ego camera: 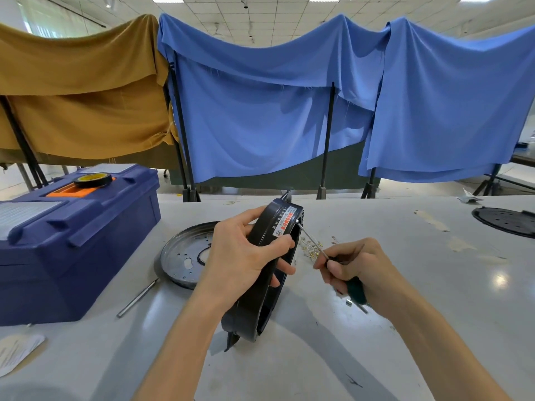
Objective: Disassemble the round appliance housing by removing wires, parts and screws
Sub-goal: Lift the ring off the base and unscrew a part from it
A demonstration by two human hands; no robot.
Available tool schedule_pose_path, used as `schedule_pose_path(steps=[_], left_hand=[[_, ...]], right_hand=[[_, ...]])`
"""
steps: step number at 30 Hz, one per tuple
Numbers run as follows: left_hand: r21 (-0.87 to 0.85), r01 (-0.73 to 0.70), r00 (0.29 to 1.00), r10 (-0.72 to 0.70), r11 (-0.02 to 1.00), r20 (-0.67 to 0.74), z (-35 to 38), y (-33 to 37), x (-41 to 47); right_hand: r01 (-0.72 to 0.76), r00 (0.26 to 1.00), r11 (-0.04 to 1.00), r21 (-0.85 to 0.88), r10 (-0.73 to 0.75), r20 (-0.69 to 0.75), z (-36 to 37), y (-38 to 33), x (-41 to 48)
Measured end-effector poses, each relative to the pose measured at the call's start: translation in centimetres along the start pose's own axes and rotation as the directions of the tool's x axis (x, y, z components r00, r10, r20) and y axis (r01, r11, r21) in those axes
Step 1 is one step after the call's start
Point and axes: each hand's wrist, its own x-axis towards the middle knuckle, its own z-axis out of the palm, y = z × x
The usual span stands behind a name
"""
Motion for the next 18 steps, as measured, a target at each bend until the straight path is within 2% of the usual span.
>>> schedule_pose_path(steps=[2,4,18], left_hand=[[0.027,-0.009,1.000,0.009,1.000,0.005,0.2,0.2,0.0],[0.061,-0.021,1.000,0.021,0.998,0.013,0.5,0.3,0.0],[0.153,-0.040,0.999,0.037,0.987,0.022,1.7,0.4,0.2]], right_hand=[[-0.045,0.993,0.993,0.110,0.032,0.114,-0.1,0.4,-0.1],[-0.078,0.986,0.984,0.162,0.052,0.159,-0.2,0.9,0.0],[-0.096,0.987,0.981,0.169,0.072,0.145,-1.7,2.7,0.0]])
